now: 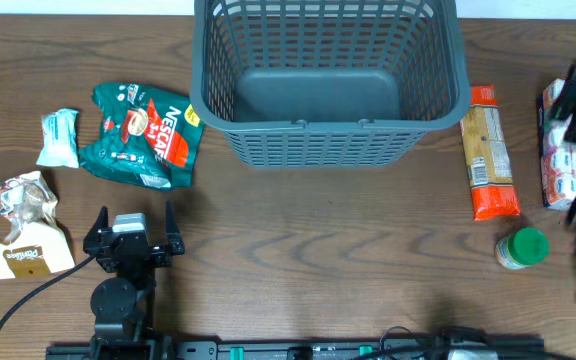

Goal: Pack container
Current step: 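Reach the right gripper to the white tissue multi-pack and grasp it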

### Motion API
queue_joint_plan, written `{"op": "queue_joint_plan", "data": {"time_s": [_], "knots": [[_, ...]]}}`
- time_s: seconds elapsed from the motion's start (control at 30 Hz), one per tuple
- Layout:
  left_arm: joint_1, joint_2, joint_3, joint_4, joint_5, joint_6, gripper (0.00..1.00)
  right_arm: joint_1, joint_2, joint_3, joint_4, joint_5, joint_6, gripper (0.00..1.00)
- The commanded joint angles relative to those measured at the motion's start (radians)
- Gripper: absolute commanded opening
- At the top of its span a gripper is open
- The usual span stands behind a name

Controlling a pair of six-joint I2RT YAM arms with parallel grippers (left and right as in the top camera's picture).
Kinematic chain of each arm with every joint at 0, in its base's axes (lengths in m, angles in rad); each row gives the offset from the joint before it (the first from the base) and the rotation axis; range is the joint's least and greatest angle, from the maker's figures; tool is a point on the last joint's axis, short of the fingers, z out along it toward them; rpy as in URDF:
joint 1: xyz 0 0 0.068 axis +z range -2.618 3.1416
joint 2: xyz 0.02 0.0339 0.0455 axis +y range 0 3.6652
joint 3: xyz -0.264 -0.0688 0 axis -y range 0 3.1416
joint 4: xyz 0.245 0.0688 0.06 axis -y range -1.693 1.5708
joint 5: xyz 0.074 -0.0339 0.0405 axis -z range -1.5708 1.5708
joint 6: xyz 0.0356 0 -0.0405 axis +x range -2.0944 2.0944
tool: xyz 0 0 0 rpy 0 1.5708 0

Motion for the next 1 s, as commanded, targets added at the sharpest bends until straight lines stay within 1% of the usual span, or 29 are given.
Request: {"op": "queue_joint_plan", "data": {"time_s": [0.0, 0.1, 0.13, 0.2, 0.27, 0.33, 0.43, 0.57, 0.63, 0.8, 0.97], "knots": [[0.005, -0.005, -0.027, -0.015, -0.001, 0.016, 0.99, -0.064, 0.211, 0.337, -0.189, -0.193, -0.018, 0.99], [0.005, -0.005, -0.027, -0.015, -0.001, 0.016, 0.99, -0.126, 0.405, 0.612, -0.394, -0.274, -0.018, 0.99], [0.005, -0.005, -0.027, -0.015, -0.001, 0.016, 0.99, -0.144, 0.455, 0.676, -0.447, -0.3, -0.018, 0.99], [0.005, -0.005, -0.027, -0.015, -0.001, 0.016, 0.99, -0.188, 0.552, 0.78, -0.546, -0.372, -0.018, 0.99], [0.005, -0.005, -0.027, -0.015, -0.001, 0.016, 0.99, -0.229, 0.62, 0.824, -0.608, -0.447, -0.018, 0.99], [0.005, -0.005, -0.027, -0.015, -0.001, 0.016, 0.99, -0.271, 0.678, 0.827, -0.641, -0.493, -0.018, 0.99], [0.005, -0.005, -0.027, -0.015, -0.001, 0.016, 0.99, -0.312, 0.747, 0.827, -0.655, -0.453, -0.048, 0.99], [0.005, -0.005, -0.027, -0.015, -0.001, 0.016, 0.98, -0.339, 0.792, 0.827, -0.665, -0.441, -0.02, 0.99], [0.005, -0.005, -0.027, -0.015, -0.001, 0.016, 0.99, -0.345, 0.804, 0.827, -0.686, -0.397, -0.041, 0.99], [0.005, -0.005, -0.027, -0.015, -0.001, 0.016, 0.99, -0.372, 0.848, 0.81, -0.691, -0.358, -0.169, 0.99], [0.005, -0.005, -0.027, -0.015, -0.001, 0.016, 0.99, -0.421, 0.923, 0.775, -0.685, -0.333, -0.175, 0.99]]}}
